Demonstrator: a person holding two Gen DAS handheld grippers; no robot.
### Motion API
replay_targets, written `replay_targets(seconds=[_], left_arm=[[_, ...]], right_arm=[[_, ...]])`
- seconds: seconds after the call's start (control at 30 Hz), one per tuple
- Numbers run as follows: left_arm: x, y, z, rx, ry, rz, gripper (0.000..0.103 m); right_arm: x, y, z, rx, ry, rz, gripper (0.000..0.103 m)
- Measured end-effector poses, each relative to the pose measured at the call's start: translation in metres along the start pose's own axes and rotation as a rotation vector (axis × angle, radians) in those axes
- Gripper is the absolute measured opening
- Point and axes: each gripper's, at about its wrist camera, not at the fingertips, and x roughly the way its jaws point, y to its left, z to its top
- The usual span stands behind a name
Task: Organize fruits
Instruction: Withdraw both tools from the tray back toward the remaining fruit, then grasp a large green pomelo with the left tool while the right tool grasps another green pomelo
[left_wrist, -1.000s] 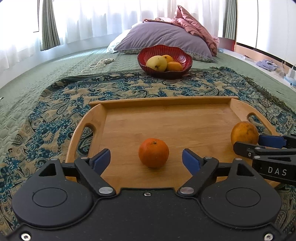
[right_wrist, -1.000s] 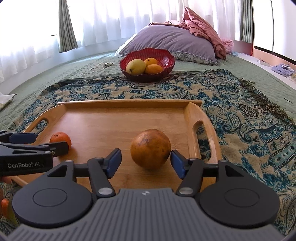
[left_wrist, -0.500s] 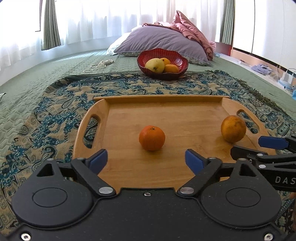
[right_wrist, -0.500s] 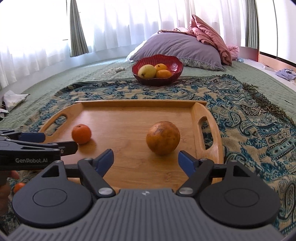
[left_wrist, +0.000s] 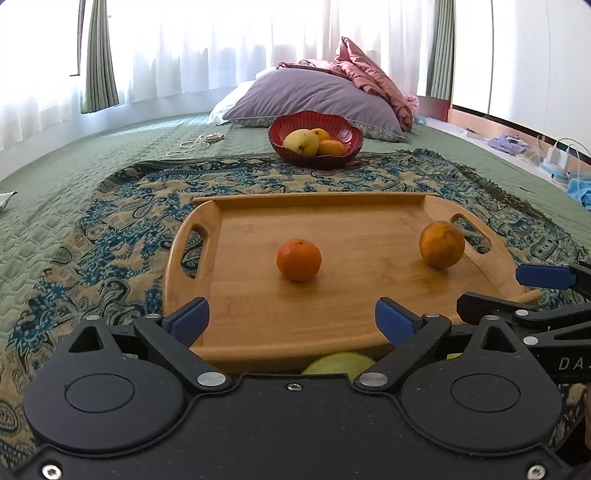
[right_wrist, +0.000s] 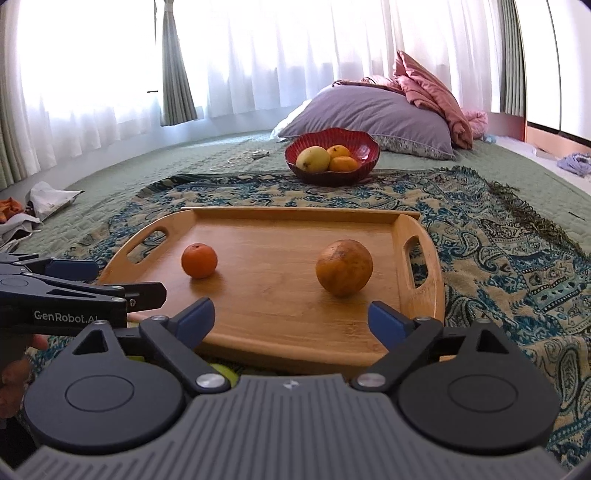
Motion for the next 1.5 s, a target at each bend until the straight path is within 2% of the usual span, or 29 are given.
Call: replay_targets(seconds=[0.37, 0.7, 0.9, 1.0, 1.13, 1.37, 1.43, 1.5], left_arm=[[-0.017, 0.004, -0.025, -0.017, 0.015, -0.02, 0.097], [-0.022, -0.003, -0.039, 0.002, 0.035, -0.047, 0.096], [-0.023, 0.0, -0.042, -0.023, 0.048, -0.081, 0.087], [-0.023, -0.001, -0.042, -0.024, 0.047, -0.081, 0.077], [-0.026, -0.003, -0.042, -0.036, 0.044, -0.097, 0.069], [-0.024, -0.005, -0.042, -0.049, 0.045, -0.118, 0.062], [-0.022, -0.004, -0.042, -0.067, 0.052, -0.134, 0.055], [-0.02, -0.002, -0.042, -0.097, 0.066, -0.15, 0.053]], right_arm=[[-0.02, 0.017, -0.023, -0.08, -0.013, 0.032, 0.102], [-0.023, 0.023, -0.041, -0.087, 0.0, 0.054, 0.101], [-0.026, 0.026, -0.048, -0.102, -0.001, 0.057, 0.099], [-0.027, 0.028, -0.05, -0.108, -0.003, 0.057, 0.094], [-0.027, 0.029, -0.053, -0.094, 0.008, 0.072, 0.089], [-0.03, 0.032, -0.055, -0.078, 0.001, 0.081, 0.075], [-0.031, 0.034, -0.056, -0.077, -0.003, 0.08, 0.073], [-0.03, 0.035, -0.056, -0.072, 0.0, 0.082, 0.072]])
